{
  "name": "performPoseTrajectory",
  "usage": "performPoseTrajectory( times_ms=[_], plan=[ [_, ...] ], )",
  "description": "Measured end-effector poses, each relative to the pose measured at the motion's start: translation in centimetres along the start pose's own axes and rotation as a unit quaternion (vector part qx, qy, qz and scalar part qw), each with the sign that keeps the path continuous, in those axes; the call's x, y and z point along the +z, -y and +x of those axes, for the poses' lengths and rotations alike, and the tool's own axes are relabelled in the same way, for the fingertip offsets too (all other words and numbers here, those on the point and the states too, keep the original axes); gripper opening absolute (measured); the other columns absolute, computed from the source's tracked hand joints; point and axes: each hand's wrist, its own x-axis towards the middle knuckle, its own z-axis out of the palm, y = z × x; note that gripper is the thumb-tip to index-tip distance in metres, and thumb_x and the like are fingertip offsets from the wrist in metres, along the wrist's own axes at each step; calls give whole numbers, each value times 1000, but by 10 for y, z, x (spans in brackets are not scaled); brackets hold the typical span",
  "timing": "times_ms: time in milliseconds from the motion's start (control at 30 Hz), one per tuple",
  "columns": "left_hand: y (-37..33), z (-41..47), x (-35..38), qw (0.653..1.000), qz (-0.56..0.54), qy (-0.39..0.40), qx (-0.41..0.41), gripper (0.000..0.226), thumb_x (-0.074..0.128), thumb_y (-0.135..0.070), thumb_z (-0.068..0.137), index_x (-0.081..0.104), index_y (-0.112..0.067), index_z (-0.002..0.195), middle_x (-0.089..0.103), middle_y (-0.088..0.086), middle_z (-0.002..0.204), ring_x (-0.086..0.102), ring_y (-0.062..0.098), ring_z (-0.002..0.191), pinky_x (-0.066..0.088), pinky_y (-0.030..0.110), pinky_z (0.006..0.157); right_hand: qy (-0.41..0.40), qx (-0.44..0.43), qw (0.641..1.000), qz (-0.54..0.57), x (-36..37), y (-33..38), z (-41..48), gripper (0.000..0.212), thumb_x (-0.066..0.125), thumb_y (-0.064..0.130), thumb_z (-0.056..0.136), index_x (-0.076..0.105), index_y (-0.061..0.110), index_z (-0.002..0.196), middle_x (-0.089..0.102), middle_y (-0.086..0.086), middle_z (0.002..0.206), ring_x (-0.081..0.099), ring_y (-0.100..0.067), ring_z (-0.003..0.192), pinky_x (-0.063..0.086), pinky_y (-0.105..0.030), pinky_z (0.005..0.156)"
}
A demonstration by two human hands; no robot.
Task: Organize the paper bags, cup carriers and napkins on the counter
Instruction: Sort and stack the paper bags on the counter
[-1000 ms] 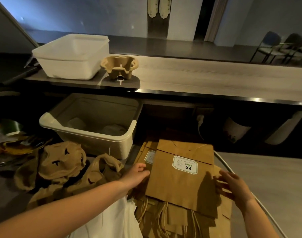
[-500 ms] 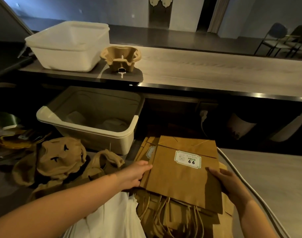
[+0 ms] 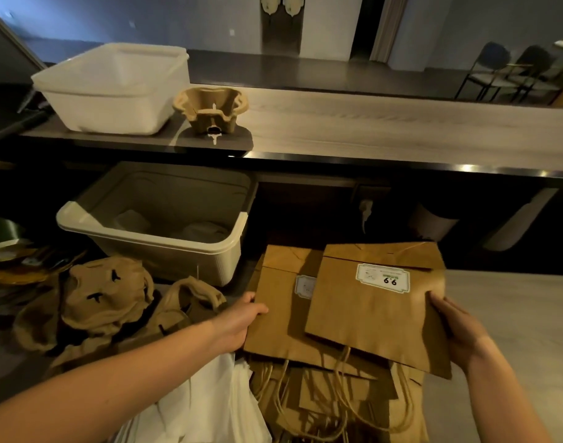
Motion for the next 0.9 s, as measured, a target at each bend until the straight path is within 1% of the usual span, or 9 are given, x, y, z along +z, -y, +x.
performPoseTrajectory(
  times_ms=[67, 167, 267, 400, 467, 533, 667, 733, 900],
  plan=[
    [0, -2, -3, 1000, -16, 8, -13, 27, 43, -14, 98, 40, -14, 125, 58, 19, 115, 58, 32, 103, 50, 43, 81, -2, 11, 1000, 12, -8, 4, 0, 45, 61, 32, 86, 51, 13, 126, 61, -16, 96, 58, -32, 81, 50, -42, 65],
    [-1, -12, -1, 999, -29, 2, -30, 14, 45, -25, 98, 48, -15, 108, 62, 16, 99, 61, 30, 88, 50, 40, 72, 13, 40, 999, 24, -12, 4, -2, 67, 80, 37, 58, 56, 11, 115, 69, -18, 83, 67, -31, 67, 58, -39, 55],
    [0, -13, 3, 998, -40, 28, -33, 29, 49, -44, 92, 55, -18, 105, 65, 13, 100, 62, 29, 92, 50, 40, 79, 28, 46, 998, -14, -9, -6, 2, 45, 61, 31, 85, 54, 5, 121, 67, -19, 90, 65, -31, 74, 55, -39, 64],
    [3, -12, 9, 999, 7, 41, -14, 38, 52, -57, 84, 54, -25, 105, 62, 6, 106, 56, 25, 103, 43, 43, 97, 23, 28, 990, -133, 16, -28, 2, 40, 54, 23, 94, 51, 5, 130, 62, -15, 104, 57, -28, 91, 47, -38, 76],
    [5, -12, 12, 998, 54, 33, 1, 62, 65, -52, 76, 45, -23, 127, 58, 6, 120, 52, 24, 112, 45, 40, 92, 9, 28, 981, -190, 26, -36, 6, 51, 56, 31, 92, 44, 9, 137, 58, -14, 120, 56, -29, 104, 46, -40, 91],
    [7, -11, 16, 995, 85, 39, 19, 76, 73, -40, 73, 37, -20, 136, 55, 6, 126, 51, 24, 117, 45, 40, 95, 3, 17, 969, -245, 31, -40, 12, 59, 55, 42, 91, 39, 14, 141, 53, -16, 131, 53, -32, 115, 41, -46, 102],
    [4, -17, 31, 986, 137, 76, 57, 55, 69, -22, 82, 40, -18, 128, 56, -2, 115, 51, 17, 111, 41, 34, 100, 9, -4, 957, -292, 47, -37, 9, 53, 48, 43, 95, 40, 15, 139, 50, -15, 134, 50, -32, 119, 42, -39, 100],
    [2, -21, 37, 972, 195, 99, 83, 52, 64, -21, 86, 39, -16, 132, 55, -2, 123, 50, 16, 115, 41, 31, 101, 17, -8, 965, -262, 49, -39, 6, 50, 48, 40, 96, 40, 15, 139, 50, -14, 133, 49, -32, 119, 41, -39, 96],
    [0, -48, 44, 920, 321, 188, 128, 36, 52, -27, 95, 36, -30, 127, 49, -4, 132, 48, 14, 122, 42, 27, 101, 24, -60, 985, -157, 36, -36, -16, 28, 48, 35, 95, 59, 19, 115, 61, -8, 106, 54, -25, 102, 43, -39, 90]
  ],
)
